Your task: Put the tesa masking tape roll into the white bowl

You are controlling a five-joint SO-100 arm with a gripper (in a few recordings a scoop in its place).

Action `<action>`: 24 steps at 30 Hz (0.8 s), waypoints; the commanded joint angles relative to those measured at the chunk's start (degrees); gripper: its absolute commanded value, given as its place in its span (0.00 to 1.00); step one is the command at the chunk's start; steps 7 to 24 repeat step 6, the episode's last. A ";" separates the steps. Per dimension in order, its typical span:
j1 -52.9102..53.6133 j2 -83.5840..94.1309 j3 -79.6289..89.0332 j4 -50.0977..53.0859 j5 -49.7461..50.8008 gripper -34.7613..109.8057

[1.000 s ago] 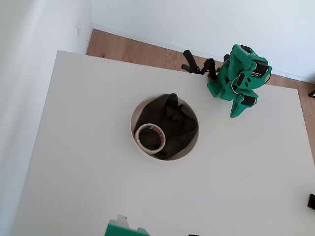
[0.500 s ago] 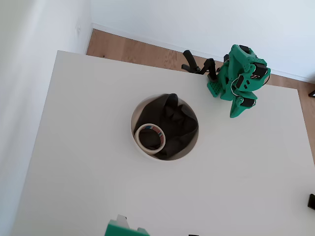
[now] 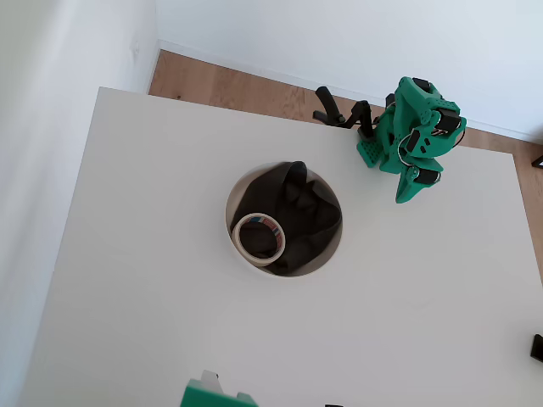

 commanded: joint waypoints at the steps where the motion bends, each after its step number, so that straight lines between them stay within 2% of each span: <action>1: 0.53 0.44 0.00 1.05 0.44 0.18; 24: 0.53 0.44 0.00 1.05 0.44 0.18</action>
